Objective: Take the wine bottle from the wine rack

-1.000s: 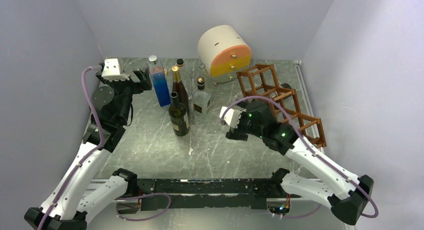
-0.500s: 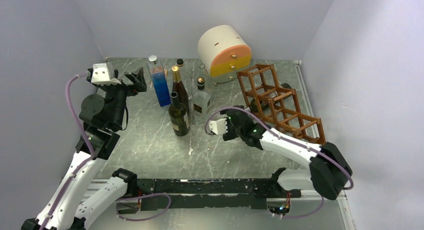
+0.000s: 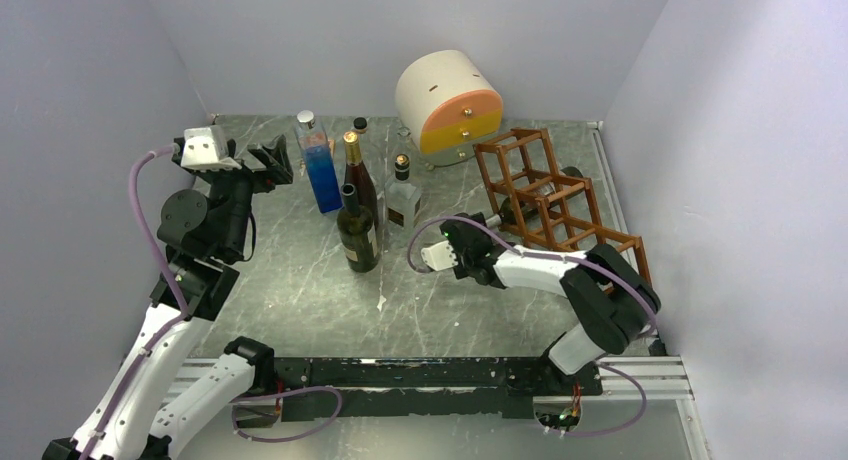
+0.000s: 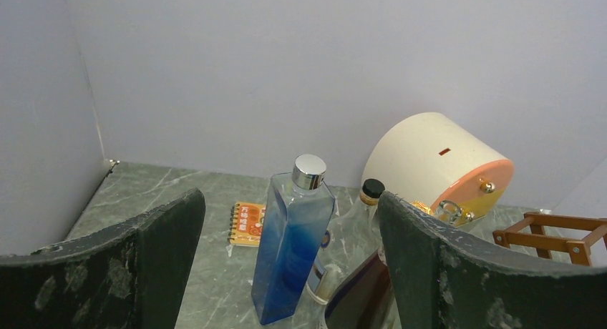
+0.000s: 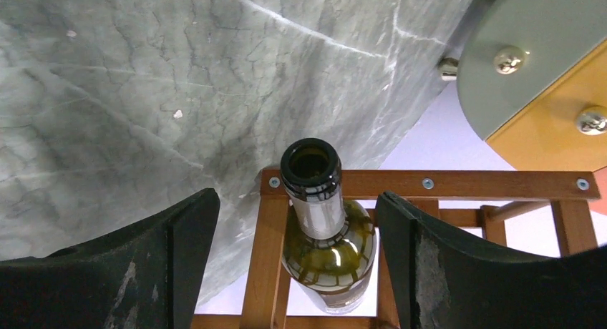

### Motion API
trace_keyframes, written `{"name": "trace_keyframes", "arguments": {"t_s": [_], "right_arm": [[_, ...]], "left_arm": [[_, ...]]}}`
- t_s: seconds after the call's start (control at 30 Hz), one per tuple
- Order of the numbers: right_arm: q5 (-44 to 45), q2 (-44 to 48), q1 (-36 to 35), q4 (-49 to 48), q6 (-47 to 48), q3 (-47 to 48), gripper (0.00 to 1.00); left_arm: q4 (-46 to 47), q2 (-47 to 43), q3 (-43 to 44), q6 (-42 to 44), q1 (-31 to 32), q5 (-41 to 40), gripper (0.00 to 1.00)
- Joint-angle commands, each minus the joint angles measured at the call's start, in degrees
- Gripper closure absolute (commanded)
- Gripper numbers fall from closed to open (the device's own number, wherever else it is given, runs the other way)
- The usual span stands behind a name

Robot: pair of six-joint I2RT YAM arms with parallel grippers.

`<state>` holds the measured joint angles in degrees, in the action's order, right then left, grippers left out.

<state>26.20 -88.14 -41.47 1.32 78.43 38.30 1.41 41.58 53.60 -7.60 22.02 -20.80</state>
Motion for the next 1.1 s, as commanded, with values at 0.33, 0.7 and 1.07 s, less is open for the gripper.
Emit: {"name": "trace_keyframes", "arguments": {"t_s": [0.33,0.7,1.07], "right_arm": [[3.82,-8.95,4.65,-11.72,4.70,3.30,0.18],[5.60,-14.22,7.15,-23.38,7.78,1.64,0.18],[7.15,-17.45,8.42,-29.97,9.66,1.19,0.24]], "left_arm": [[1.14,-0.45,0.63,-0.31,0.47,-0.56,0.06],[1.30,-1.17,0.33,0.02,0.53,-0.24,0.06],[1.31,-1.34,0.19,0.04,0.78,-0.03,0.06]]}}
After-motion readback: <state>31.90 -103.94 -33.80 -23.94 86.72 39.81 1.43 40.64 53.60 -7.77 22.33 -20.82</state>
